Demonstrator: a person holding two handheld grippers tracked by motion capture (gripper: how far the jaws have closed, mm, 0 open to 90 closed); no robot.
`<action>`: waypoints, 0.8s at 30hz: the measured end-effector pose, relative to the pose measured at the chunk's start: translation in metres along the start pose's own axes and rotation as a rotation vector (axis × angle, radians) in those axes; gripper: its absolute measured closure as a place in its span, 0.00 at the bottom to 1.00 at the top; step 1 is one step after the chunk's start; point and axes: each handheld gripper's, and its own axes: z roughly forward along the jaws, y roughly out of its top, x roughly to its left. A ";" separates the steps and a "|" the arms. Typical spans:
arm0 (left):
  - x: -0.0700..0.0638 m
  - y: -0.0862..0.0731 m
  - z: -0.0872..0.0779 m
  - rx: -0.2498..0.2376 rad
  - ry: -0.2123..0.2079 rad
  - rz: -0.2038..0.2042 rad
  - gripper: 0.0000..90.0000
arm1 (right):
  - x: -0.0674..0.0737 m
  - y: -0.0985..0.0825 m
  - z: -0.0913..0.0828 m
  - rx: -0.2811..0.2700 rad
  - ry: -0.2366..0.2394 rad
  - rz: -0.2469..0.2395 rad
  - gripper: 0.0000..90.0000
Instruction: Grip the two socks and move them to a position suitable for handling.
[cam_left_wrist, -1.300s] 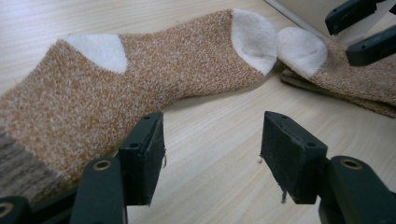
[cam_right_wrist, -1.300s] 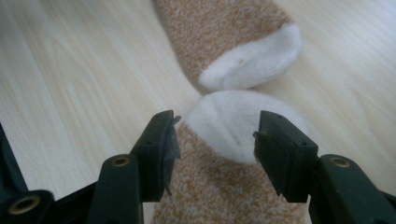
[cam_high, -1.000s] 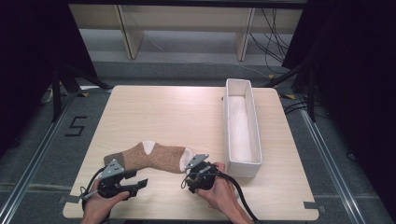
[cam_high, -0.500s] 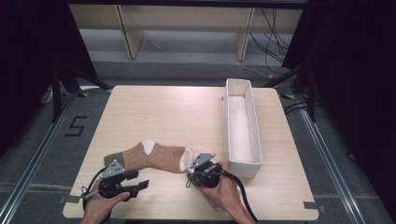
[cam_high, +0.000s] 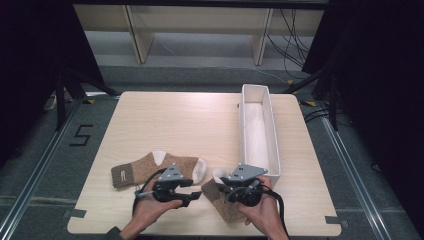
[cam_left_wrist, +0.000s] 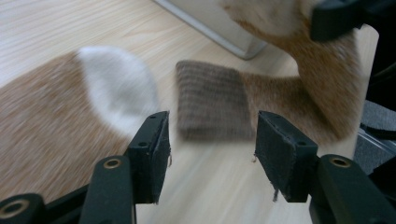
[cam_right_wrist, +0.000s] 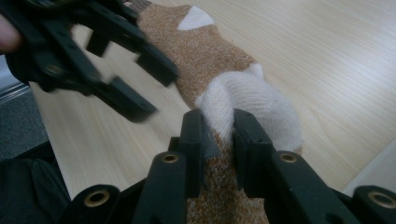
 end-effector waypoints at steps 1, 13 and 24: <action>-0.001 0.002 0.005 0.024 -0.004 0.009 0.50 | 0.000 -0.001 -0.002 -0.008 -0.002 0.004 0.83; -0.004 0.008 0.053 0.196 0.027 0.071 0.46 | -0.001 -0.013 -0.022 -0.063 -0.012 0.003 0.83; -0.019 0.019 0.007 0.013 0.032 0.178 0.86 | -0.002 -0.010 -0.038 -0.094 -0.035 0.011 0.84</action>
